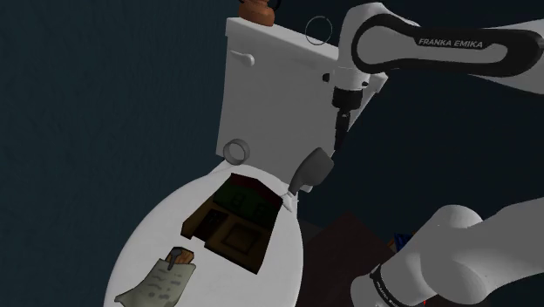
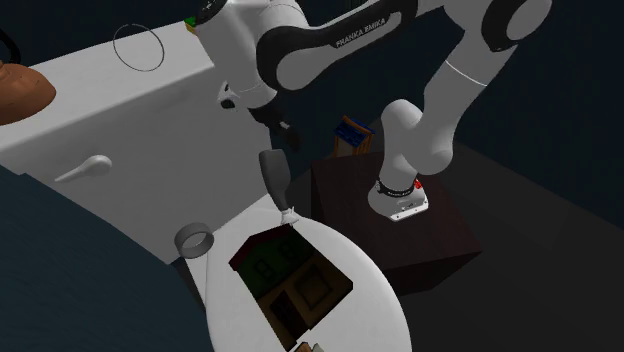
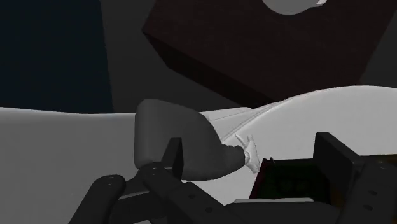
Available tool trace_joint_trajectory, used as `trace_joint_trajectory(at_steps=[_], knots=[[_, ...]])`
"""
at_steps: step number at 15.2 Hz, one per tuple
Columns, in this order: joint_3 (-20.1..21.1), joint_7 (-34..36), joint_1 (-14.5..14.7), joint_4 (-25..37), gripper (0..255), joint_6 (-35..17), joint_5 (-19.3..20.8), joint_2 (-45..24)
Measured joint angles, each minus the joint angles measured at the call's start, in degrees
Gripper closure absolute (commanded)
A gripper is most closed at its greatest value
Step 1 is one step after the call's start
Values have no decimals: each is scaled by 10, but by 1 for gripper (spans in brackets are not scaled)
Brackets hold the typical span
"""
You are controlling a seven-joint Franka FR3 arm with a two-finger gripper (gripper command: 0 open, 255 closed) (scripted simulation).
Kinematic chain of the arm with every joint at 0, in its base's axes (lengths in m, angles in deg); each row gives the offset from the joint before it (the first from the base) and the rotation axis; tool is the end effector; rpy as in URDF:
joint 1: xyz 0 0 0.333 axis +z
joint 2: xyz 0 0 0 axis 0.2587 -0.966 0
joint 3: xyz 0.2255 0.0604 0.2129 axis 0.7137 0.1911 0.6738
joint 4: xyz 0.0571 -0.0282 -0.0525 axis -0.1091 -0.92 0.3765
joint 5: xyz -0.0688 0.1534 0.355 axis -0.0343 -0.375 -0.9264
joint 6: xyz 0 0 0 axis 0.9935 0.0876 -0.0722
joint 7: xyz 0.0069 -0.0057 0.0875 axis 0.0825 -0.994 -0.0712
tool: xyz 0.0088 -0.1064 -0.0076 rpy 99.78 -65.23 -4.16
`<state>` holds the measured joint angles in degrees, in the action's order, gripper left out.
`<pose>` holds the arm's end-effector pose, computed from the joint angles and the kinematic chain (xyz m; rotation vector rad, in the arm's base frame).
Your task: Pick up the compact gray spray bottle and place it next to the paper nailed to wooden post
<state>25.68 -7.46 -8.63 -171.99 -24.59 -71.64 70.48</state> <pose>0.4003 -0.0044 0.5069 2.9950 0.8182 -0.4638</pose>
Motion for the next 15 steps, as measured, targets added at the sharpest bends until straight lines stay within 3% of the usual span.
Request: trace_joint_trajectory(at_steps=[10,15], knots=[[40,-281,69,125,0,-2,114,-275],[57,-335,85,115,0,-26,150,-321]])
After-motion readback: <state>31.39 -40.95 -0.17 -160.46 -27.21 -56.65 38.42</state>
